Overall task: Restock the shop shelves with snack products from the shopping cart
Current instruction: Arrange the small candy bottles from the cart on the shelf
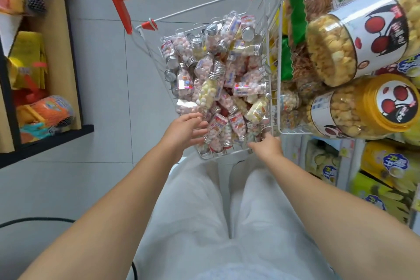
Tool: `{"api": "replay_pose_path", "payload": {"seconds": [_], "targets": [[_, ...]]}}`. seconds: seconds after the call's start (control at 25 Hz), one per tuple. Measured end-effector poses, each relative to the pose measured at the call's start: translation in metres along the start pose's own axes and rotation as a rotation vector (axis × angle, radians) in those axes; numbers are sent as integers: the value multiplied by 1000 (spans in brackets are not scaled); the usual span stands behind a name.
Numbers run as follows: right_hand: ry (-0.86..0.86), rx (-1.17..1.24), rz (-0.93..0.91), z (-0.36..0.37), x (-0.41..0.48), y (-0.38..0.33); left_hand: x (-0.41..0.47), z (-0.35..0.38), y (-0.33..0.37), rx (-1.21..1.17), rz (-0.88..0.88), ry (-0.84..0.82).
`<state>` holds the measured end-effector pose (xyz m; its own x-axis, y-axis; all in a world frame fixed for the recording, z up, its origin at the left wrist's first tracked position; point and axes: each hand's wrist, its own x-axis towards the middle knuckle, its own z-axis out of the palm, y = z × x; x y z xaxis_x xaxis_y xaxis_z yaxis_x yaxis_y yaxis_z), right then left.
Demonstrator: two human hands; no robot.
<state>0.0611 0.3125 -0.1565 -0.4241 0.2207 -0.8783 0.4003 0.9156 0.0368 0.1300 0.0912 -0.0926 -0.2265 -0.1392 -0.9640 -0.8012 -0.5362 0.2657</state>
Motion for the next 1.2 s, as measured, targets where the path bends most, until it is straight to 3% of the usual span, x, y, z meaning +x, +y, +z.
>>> {"api": "replay_pose_path", "payload": {"seconds": [0.28,0.48,0.64,0.72,0.84,1.0,1.12,1.2], "targets": [[94,16,-12,9,-4,2,3,-12,-21,-62,-41,32],[-65,233,-67,-6,-35,8,-1,-5,-21,-65,-50,-32],[-242,318,-279,-12,-80,-34,-8,-1,-13,-51,-30,-236],[-280,197,-438,-14,-93,-64,-10,0,-8,-98,-8,-309],[-368,-45,-553,-28,-88,-101,-6,-5,1,-266,61,-239],[103,-6,-573,-35,-69,-150,6,-27,2,-399,95,-103],[199,-154,-593,-13,-64,-172,7,-36,-2,-412,102,-88],[165,-59,-561,-16,-58,-175,7,-37,-5,-437,102,-82]]}}
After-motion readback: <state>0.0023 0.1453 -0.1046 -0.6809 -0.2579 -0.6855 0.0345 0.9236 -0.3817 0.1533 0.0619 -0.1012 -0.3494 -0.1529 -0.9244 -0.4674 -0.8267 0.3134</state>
